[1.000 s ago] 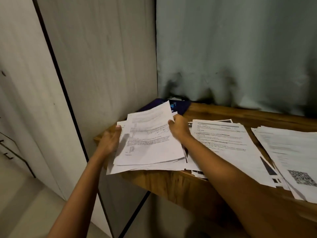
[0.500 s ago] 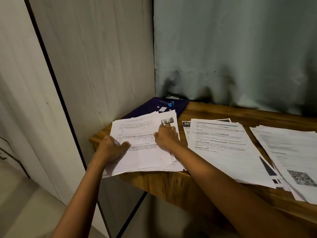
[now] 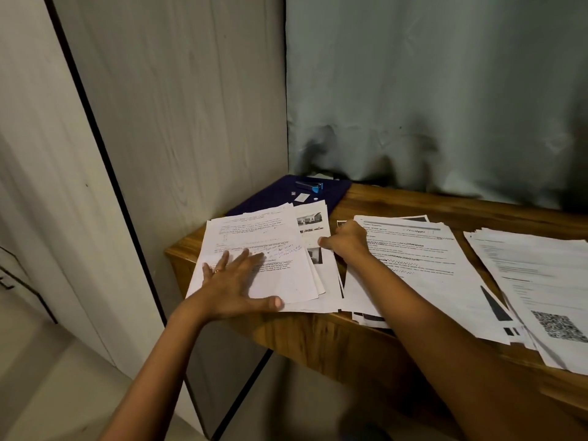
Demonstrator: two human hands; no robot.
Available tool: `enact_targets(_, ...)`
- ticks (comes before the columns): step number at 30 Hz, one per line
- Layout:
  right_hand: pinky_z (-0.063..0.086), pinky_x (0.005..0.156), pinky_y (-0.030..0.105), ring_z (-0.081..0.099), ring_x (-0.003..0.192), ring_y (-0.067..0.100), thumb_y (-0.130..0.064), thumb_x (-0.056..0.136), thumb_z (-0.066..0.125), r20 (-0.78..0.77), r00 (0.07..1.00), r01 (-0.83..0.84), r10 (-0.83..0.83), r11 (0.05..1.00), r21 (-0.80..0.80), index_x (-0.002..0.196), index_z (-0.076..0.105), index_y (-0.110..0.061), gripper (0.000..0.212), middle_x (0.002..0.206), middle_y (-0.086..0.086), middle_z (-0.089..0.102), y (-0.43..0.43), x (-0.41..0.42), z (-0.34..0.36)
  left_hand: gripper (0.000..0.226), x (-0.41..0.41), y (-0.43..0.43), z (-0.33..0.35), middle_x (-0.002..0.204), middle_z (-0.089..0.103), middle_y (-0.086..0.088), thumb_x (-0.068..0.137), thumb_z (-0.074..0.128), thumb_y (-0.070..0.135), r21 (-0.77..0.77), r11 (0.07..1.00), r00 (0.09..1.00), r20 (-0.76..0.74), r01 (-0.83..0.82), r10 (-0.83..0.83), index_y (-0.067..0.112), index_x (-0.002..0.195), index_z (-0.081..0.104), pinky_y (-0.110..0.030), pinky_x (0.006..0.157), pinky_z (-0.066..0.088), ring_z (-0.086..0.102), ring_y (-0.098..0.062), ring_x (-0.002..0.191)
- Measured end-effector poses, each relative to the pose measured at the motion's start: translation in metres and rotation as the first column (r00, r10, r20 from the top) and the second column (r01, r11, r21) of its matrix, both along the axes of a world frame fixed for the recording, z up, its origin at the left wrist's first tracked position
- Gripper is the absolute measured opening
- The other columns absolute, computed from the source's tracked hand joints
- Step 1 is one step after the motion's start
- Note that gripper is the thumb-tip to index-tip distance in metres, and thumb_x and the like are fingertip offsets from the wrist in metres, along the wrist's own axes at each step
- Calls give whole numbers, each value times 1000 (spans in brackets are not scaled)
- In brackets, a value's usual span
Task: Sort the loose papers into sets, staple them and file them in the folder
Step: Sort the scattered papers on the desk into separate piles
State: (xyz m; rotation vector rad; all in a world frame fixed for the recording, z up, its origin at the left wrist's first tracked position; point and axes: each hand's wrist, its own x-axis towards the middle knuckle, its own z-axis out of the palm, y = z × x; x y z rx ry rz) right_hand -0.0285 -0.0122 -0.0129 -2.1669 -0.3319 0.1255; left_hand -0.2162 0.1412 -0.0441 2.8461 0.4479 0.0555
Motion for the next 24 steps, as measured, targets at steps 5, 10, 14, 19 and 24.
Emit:
enact_targets(5, 44, 66, 25, 58, 77, 18, -9, 79, 76, -5, 999, 51, -51, 994, 99, 64, 53, -11, 27, 83, 4, 62, 0, 0, 3, 135, 1, 0, -14, 159, -12, 8, 31, 14, 106, 51, 998, 999, -33, 21, -19, 44, 148, -5, -58, 106, -22, -17, -30, 145)
enact_targets(10, 37, 56, 23, 55, 72, 19, -12, 83, 70, 70, 994, 77, -81, 995, 65, 61, 48, -15, 31, 78, 3, 59, 2, 3, 2, 133, -1, 0, -12, 159, -9, 9, 32, 12, 106, 52, 999, 1000, -12, 4, -3, 43, 148, -3, -57, 106, -22, -13, -30, 146)
enact_targets(14, 44, 59, 27, 63, 77, 23, -12, 83, 67, 144, 981, 111, -126, 988, 112, 71, 59, -12, 14, 83, 5, 66, 0, 4, 7, 133, -2, 1, -12, 160, -8, 9, 31, 8, 106, 55, 998, 1000, -9, -10, 11, 44, 148, -2, -58, 107, -20, -11, -30, 146)
enact_targets(19, 46, 74, 30, 60, 95, 31, -5, 88, 56, 242, 949, 150, -204, 963, 223, 85, 60, -9, 6, 102, 14, 64, -15, 18, 34, 133, -1, 4, -13, 160, -8, 9, 30, 6, 106, 62, 998, 1000, -13, -24, 25, 44, 148, -3, -59, 107, -19, -11, -30, 146)
enact_targets(24, 37, 74, 22, 58, 104, 30, -5, 94, 50, 387, 868, 191, -312, 928, 320, 104, 60, 0, 15, 111, 19, 63, -41, 44, 70, 133, 1, 5, -11, 160, -6, 9, 31, 7, 106, 63, 997, 999, -14, -31, 32, 44, 149, 0, -59, 107, -19, -10, -31, 147)
